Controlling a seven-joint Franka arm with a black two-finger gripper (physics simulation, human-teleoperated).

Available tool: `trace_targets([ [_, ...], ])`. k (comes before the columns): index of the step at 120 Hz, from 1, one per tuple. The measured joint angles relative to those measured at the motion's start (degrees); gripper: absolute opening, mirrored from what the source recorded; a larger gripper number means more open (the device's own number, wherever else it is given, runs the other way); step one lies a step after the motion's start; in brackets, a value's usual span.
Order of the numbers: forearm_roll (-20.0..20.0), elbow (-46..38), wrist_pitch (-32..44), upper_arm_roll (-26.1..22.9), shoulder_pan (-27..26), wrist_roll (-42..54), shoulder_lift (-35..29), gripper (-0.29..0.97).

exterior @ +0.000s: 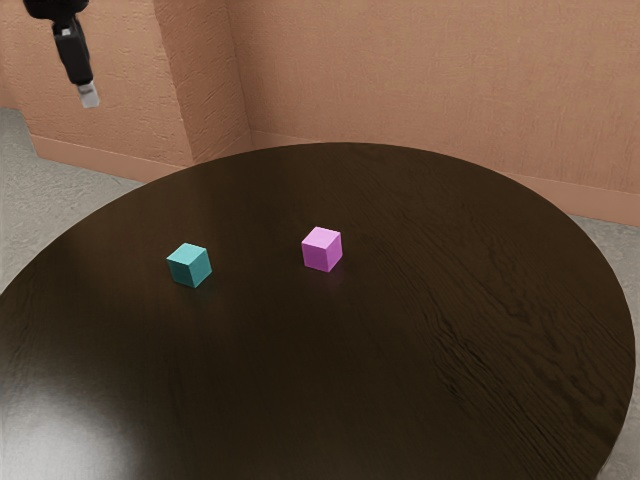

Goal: Pick up the blue block with one arm, and put the blue block on the pink block with one arm

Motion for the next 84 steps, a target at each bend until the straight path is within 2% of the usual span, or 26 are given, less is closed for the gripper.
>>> trace_targets([
  [29,-0.61,-2.27,-0.82,-1.99,3.22,0.46,1.21,0.68],
  [41,-0.14,-9.73,2.64,-2.26,3.12,4.12,0.15,0.68],
  [51,1.72,-15.30,5.41,-2.04,2.14,8.00,-1.02,0.68],
  [67,3.88,-16.83,8.17,-2.07,-1.13,17.29,-0.56,0.68],
  [84,2.83,-19.14,12.02,-1.81,-5.17,26.66,2.68,0.68],
])
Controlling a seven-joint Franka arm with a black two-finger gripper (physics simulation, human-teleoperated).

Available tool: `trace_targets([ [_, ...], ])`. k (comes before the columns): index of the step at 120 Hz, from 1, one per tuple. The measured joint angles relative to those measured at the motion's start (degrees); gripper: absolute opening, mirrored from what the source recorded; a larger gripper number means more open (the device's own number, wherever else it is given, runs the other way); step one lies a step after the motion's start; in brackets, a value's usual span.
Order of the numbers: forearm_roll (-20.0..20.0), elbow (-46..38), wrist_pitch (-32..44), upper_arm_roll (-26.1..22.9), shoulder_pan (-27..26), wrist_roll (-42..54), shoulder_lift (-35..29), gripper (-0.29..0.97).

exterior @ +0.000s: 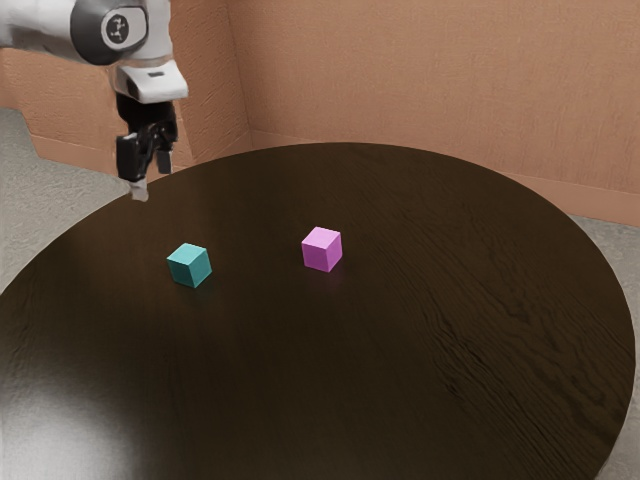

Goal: Pick up the blue block with one arm, and put the blue block on the pink block with one arm

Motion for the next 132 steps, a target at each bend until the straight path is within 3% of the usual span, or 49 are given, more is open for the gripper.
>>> trace_targets([
  [12,-2.16,-4.92,5.33,0.04,0.65,6.39,0.62,0.68],
  [38,-4.14,-8.84,14.14,0.14,11.33,17.08,2.25,0.68],
  [65,-7.02,-8.71,19.79,0.17,9.18,24.62,7.20,0.68],
  [132,-9.07,7.17,23.81,0.16,17.44,37.36,25.97,0.68],
])
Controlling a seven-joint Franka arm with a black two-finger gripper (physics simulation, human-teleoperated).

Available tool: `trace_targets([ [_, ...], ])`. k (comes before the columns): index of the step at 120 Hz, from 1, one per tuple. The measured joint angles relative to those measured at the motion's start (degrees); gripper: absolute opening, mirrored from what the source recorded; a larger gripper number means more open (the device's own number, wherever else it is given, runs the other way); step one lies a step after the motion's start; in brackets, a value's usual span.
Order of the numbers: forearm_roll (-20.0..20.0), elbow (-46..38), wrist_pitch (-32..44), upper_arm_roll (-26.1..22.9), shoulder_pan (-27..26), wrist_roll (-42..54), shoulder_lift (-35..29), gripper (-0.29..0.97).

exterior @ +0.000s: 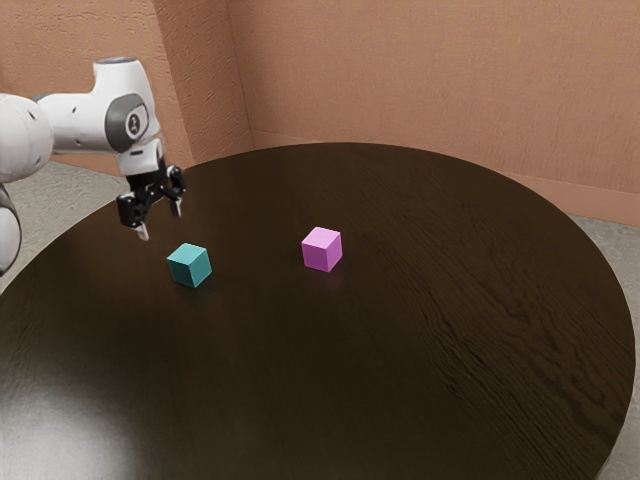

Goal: Pick up the blue block with one arm, and put the blue block on the pink block with one arm

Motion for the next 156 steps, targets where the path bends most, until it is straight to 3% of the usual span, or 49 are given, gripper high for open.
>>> trace_targets([
  [44,-1.59,9.59,0.27,-0.35,2.21,5.23,10.68,0.68],
  [77,-5.85,9.69,1.07,-0.48,1.96,7.48,13.45,0.68],
  [156,-9.24,9.69,5.86,-0.48,1.87,10.15,17.63,0.68],
])
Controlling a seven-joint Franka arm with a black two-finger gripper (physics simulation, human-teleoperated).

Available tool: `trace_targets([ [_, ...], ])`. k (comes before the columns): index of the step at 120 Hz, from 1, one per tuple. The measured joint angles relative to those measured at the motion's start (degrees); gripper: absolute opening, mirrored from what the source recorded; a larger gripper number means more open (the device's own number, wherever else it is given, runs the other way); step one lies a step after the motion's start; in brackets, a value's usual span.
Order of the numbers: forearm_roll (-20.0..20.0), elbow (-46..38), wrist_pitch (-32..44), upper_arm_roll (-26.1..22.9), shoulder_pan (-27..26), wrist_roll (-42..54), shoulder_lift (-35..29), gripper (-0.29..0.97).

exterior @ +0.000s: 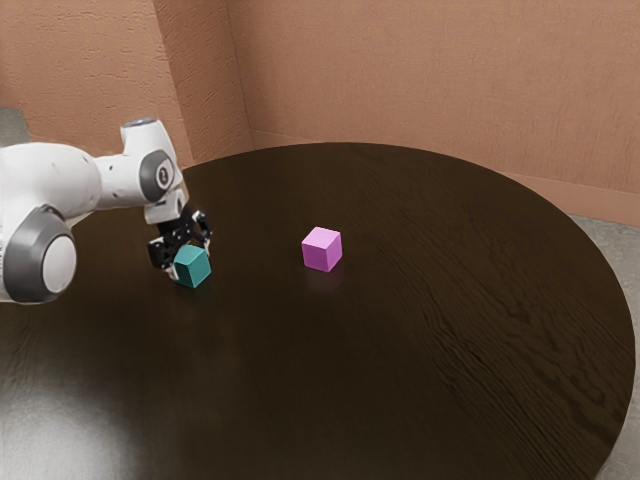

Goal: Pick up the blue block with one arm, and put the blue block on the pink block with one arm

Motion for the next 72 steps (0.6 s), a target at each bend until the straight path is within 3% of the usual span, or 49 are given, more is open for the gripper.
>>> trace_targets([
  [12,-0.04,0.00,0.66,0.00,0.00,0.22,0.27,0.66],
  [26,-0.12,-0.06,1.28,0.00,-0.06,0.39,0.56,0.45],
  [47,-0.13,-0.43,1.95,-0.04,-0.50,0.74,0.10,0.35],
  [61,-0.14,-2.13,2.05,-0.63,-0.77,0.91,-2.94,0.34],
  [72,-0.08,-7.20,1.91,-0.83,-1.65,0.96,-9.27,0.35],
])
